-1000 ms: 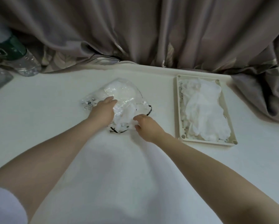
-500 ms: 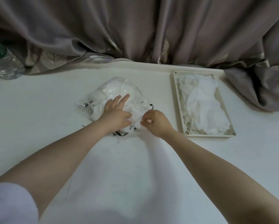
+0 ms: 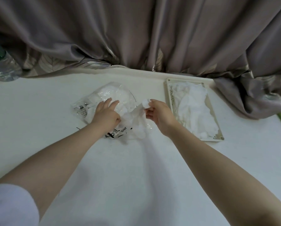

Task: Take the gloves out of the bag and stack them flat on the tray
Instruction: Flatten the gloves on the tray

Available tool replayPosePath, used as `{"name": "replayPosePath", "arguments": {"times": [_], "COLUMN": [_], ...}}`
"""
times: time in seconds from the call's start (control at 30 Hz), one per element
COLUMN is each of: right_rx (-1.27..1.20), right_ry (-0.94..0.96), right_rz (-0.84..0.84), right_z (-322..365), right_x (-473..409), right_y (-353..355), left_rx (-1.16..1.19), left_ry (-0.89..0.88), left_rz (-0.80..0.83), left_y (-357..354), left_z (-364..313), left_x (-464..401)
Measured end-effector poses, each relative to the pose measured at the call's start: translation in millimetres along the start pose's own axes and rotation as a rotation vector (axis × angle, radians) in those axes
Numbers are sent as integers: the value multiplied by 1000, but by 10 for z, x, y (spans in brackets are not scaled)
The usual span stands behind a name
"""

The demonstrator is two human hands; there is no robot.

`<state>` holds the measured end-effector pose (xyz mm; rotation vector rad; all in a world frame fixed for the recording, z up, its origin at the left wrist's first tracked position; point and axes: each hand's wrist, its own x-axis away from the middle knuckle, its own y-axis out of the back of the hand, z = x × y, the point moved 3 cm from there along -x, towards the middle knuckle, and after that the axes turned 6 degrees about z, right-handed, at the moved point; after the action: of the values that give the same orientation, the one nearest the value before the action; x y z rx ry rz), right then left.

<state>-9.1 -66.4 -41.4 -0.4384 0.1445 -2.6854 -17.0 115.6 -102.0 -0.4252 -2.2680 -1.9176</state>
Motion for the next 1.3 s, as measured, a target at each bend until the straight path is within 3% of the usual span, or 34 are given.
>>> {"name": "replayPosePath", "arguments": {"times": [0.1,0.27,0.37,0.43,0.57,0.67,0.8,0.9,1.0,1.1,1.17,1.23,1.3], "right_rx": [-47,-327,-442,-521,-640,-579,-396,-353,-311,-100,27,122,170], "right_ry": [17,3,-51,-90,-192,-332,-434,-450,-471,-504,-549,-580,-534], "right_rz": [-21,-105,-257,-301,-368,-392,-439,-433,-360,-218,-122,-83,-168], "right_z": [91,206,151,80,-28,-61,-98,-109,-110,-83,-53,-12,44], "right_x": [15,-16,-16,39,168,262,337,384,426,518,629,715,760], "right_y": [12,130,283,386,515,515,530,571,641,740,830,946,1113], "left_rx": [92,479,984,1408,1764,1853,2018,2090,1993,1702,1646,1734,1721], "left_ry": [21,-55,-108,-29,170,198,195,88,109,123,77,-33,-160], "left_rz": [-101,-405,-269,-150,1,175,253,357,225,99,38,76,184], "left_y": [46,344,511,560,533,514,559,594,621,621,658,737,843], "left_z": [-18,-149,-225,-284,-349,-405,-506,-641,-787,-944,-1062,-1208,-1390], "left_x": [32,200,239,262,251,262,307,315,327,282,240,239,265]}}
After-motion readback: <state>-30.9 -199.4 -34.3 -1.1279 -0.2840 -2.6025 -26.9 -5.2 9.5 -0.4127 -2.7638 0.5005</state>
